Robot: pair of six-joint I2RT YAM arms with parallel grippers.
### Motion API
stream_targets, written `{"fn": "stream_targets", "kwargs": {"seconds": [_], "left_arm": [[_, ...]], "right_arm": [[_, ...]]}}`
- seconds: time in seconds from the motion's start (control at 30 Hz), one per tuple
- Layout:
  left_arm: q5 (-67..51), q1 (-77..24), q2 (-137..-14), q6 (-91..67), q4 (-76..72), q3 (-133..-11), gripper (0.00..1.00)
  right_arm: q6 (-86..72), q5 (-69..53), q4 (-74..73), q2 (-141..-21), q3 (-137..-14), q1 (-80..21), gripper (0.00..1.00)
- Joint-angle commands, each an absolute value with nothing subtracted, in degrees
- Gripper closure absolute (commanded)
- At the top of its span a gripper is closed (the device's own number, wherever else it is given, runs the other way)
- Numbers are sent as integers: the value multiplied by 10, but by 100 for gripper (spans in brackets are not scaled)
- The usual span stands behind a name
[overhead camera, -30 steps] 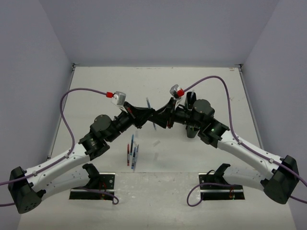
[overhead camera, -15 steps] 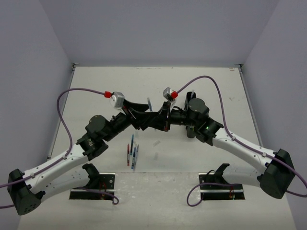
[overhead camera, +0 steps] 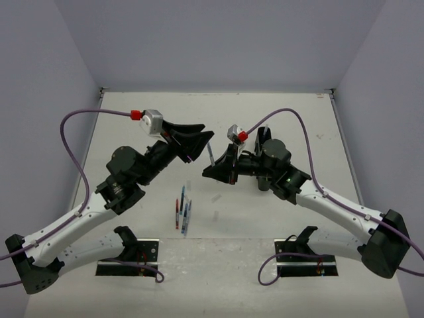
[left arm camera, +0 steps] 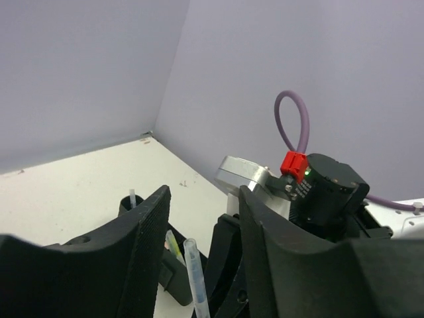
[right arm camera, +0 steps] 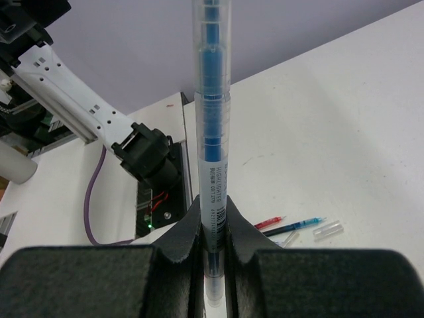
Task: Sort the stationery into containers
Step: Close the pen cap on the pen.
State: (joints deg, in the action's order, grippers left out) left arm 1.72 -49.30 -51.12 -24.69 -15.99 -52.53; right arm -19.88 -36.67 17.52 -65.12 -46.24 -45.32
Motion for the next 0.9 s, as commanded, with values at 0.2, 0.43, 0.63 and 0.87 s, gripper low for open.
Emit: {"fn": "stream_targets", "kwargs": {"seconds": [0.2, 0.43, 0.63, 0.87], "left_arm": [[-47, -491, -532, -264, -177, -517, 58], [-60, -490, -540, -282, -183, -504, 82], [-61, -489, -544, -293, -188, -491, 100], [-96, -489, -555, -313, -196, -477, 100]], "right_arm": [[-166, -360, 164, -622, -472, -454, 100], [-170, -351, 169, -608, -475, -454, 100], [-165, -344, 159, -597, -485, -453, 100], [-174, -284, 168, -595, -518, -452, 100]]}}
